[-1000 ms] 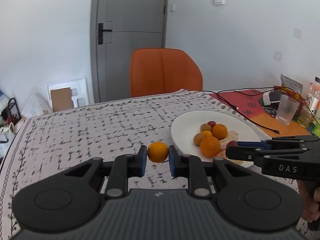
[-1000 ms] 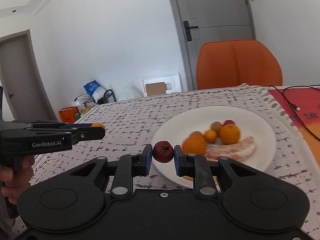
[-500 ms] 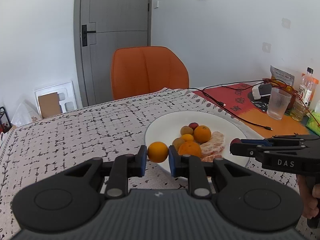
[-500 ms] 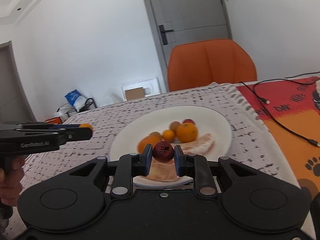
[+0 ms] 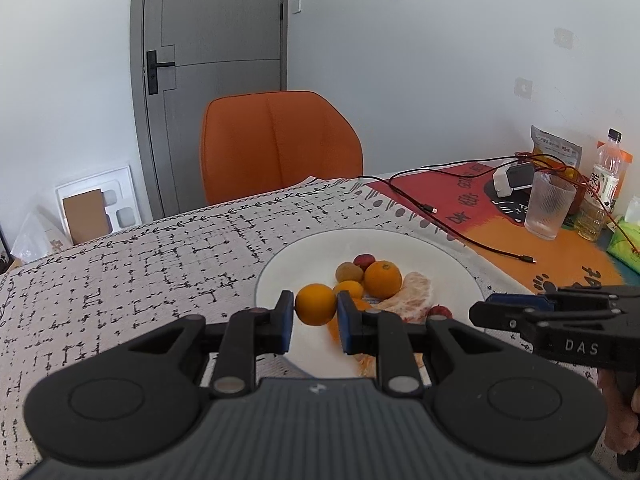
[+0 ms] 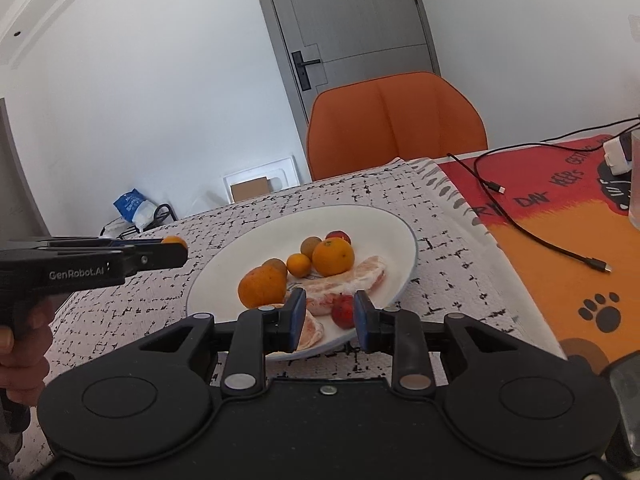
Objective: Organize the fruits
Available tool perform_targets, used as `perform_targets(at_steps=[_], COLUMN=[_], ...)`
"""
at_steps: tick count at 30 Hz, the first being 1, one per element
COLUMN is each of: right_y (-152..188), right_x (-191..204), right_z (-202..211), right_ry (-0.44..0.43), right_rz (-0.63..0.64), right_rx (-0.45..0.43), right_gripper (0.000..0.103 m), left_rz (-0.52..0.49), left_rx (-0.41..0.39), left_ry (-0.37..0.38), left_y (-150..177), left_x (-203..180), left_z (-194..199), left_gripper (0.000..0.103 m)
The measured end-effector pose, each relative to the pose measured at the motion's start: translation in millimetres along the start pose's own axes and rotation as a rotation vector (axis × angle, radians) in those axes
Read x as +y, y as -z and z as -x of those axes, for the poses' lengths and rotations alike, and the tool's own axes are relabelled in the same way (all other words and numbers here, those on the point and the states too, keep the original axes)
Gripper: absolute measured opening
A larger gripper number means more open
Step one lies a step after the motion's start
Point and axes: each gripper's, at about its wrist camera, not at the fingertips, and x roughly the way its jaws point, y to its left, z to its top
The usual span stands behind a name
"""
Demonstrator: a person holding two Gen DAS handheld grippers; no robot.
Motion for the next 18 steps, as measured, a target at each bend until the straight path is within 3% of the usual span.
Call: perform_targets(at_steps=[18], right_y=[-1], right_x=[14], right_z=[17], right_ry=[-0.03], right_rz=[-0.001], right_rx=[-0.003], right_gripper=[0.036], left_rz=[0.052], left_rx=[0.022], left_ry=[-0.056], left_y=[6], left_x=[11], left_z=[39], left_gripper=[0.042])
